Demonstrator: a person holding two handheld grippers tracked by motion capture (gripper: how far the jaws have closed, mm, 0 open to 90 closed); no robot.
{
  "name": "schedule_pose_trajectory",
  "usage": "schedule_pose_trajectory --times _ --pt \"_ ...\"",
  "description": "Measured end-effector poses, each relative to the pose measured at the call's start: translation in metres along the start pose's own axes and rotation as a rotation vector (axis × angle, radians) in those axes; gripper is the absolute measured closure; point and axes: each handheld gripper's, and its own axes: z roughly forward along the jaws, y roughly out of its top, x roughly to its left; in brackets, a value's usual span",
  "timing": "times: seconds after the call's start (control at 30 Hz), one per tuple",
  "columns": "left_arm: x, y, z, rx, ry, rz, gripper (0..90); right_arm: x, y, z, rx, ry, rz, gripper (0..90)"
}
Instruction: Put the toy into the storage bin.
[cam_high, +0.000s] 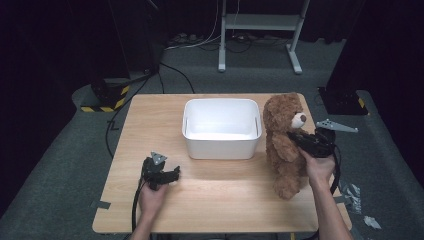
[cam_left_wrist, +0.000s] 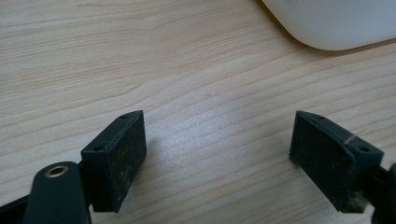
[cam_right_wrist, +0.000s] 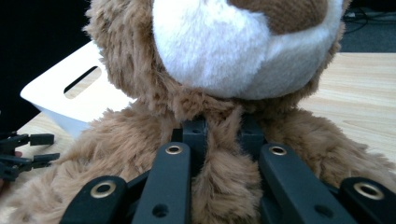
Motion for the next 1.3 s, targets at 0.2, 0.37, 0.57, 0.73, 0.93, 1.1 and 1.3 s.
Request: schedule_pose_trajectory --times 0.2,0.37,0.57,0.73,0.93,1.1,1.3 --pt "0.0 0.0 0.0 -0.002 0.001 -0.002 18.6 0.005 -0.002 -0.006 -0.03 0.026 -0.013 80.6" --pt "0.0 0.0 0.0 -0.003 0.001 -0.004 18.6 0.01 0.0 -0.011 -0.051 0.049 -0.02 80.5" --pt "0.0 0.0 0.0 -0.003 0.001 -0.004 18.6 0.017 0.005 -0.018 -0.076 0.068 -0.025 80.4" --pt "0.0 0.0 0.0 -0.003 0.001 -0.004 18.6 0.023 0.011 -0.023 -0.092 0.088 -0.033 80.3" --pt "0.0 0.0 0.0 -0.003 0.001 -0.004 18.6 0.029 0.018 -0.028 -0.113 0.12 -0.039 80.3" --pt "0.0 0.0 0.0 -0.003 0.001 -0.004 18.6 0.036 0.025 -0.031 -0.124 0.135 -0.049 80.2" --pt "0.0 0.0 0.0 -0.003 0.001 -0.005 18.6 0.043 0.038 -0.035 -0.131 0.149 -0.065 80.1"
